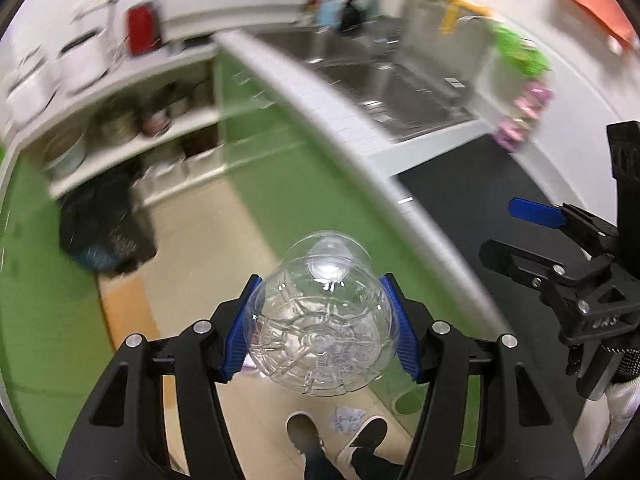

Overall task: Collect trash
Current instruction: 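Carry the bottle in the left tool over the pink bin, then open the left tool to drop the bottle into the pink bin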

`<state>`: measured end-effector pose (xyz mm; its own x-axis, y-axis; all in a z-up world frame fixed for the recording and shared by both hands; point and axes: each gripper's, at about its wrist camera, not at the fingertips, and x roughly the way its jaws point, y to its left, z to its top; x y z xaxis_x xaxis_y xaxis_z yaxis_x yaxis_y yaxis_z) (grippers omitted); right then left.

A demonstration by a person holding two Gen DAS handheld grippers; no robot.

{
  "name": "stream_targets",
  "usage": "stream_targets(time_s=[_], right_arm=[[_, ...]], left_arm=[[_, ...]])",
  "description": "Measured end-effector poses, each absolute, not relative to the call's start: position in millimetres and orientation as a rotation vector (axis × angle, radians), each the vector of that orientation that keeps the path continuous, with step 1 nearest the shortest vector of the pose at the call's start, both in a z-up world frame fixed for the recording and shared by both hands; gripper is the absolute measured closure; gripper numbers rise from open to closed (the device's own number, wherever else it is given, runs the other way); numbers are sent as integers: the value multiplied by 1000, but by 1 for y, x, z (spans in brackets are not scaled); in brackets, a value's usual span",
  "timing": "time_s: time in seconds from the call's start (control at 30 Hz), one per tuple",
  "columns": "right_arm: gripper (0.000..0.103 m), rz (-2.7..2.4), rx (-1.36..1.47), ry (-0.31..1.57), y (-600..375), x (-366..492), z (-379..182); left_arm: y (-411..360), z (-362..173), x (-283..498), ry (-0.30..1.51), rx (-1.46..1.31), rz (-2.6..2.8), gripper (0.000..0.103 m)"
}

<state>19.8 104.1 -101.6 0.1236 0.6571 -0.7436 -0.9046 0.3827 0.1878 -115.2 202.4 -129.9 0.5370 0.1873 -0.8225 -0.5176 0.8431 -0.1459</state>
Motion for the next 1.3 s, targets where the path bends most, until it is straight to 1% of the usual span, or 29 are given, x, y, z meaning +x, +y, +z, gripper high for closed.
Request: stream_targets(time_s=[0.13, 0.3, 0.4, 0.57, 0.7, 0.77, 0.87, 0.93, 1.03, 1.17, 1.3], right_arm=[[6, 1216, -426, 907, 148, -2, -143], [6, 1223, -501, 979, 193, -10, -211], [6, 1208, -530, 1006, 218, -7, -260], [6, 1186, -560, 1055, 250, 2, -363], [6, 1174, -578, 1105, 267, 6, -435], [6, 1171, -581, 1122, 273, 7, -459], [6, 1162, -584, 1137, 276, 8, -482], [6, 1155, -580, 1140, 276, 10, -490], [6, 1151, -575, 1138, 275, 13, -491], [6, 1151, -567, 1129, 274, 12, -486], [6, 1160, -548, 1116, 269, 10, -465]], left_arm=[[241, -180, -141, 963, -459, 489, 44], [283, -268, -150, 1036, -534, 515, 44], [302, -331, -145, 1077, -569, 511, 44], [327, -442, -139, 1135, -613, 498, 44], [336, -509, -138, 1167, -632, 486, 43], [340, -537, -137, 1176, -648, 487, 43], [348, -565, -135, 1185, -658, 502, 40], [349, -573, -135, 1178, -655, 513, 6], [353, -580, -135, 1176, -661, 524, 3], [356, -573, -137, 1175, -660, 535, 3], [352, -543, -143, 1157, -661, 555, 3]])
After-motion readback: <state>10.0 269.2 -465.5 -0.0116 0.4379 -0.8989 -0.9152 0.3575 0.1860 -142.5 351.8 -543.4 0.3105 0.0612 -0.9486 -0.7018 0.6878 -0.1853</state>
